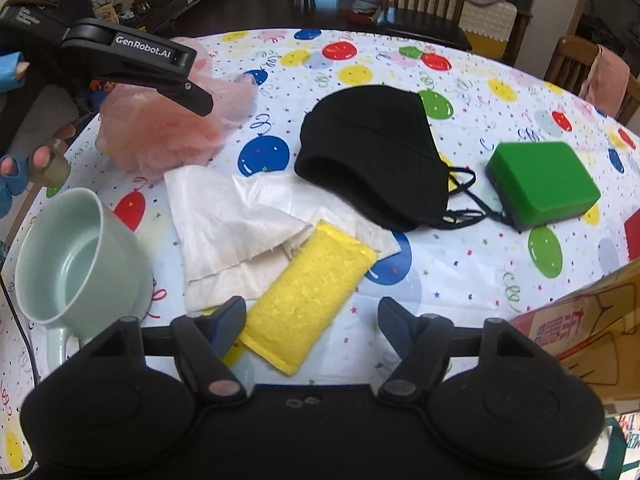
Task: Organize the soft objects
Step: 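Grasp the pink mesh bath puff with left tool while right tool approaches yellow sponge, then close the right tool on the yellow sponge while left tool holds the puff, then carry the puff with left tool while right tool carries the sponge over the box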
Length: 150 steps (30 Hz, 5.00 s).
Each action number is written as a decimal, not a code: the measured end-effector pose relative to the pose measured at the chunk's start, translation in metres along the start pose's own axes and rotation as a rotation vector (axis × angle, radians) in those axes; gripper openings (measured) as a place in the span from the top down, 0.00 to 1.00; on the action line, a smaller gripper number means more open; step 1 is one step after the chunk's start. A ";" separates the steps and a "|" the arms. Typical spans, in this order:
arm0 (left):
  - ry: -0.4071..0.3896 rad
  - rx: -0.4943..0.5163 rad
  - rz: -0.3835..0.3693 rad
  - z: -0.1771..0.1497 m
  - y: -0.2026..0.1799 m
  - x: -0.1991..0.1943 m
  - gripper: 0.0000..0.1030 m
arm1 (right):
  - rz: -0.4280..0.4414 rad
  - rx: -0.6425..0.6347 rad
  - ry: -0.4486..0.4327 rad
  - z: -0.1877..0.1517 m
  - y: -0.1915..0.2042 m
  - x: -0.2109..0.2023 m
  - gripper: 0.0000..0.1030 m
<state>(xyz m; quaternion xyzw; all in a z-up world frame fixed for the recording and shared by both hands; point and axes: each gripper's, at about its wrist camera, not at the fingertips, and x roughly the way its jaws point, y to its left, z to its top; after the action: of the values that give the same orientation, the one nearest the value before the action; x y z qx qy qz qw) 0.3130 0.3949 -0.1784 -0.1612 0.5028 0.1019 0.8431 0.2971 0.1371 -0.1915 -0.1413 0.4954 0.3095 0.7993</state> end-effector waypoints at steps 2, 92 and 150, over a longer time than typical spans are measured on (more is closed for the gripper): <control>0.013 -0.015 0.005 0.001 0.003 0.006 0.01 | 0.005 0.006 0.002 0.000 0.000 0.001 0.32; -0.374 -0.059 -0.074 -0.055 -0.010 -0.191 0.61 | 0.103 0.071 -0.209 -0.089 -0.052 -0.173 0.85; -0.152 0.354 -0.230 -0.089 -0.530 -0.108 0.61 | -0.114 0.234 -0.343 -0.082 -0.446 -0.198 0.85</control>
<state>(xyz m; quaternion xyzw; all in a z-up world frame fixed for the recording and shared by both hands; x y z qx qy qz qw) 0.3666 -0.1309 -0.0325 -0.0588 0.4262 -0.0731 0.8997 0.4598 -0.3190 -0.0919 -0.0207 0.3756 0.2238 0.8991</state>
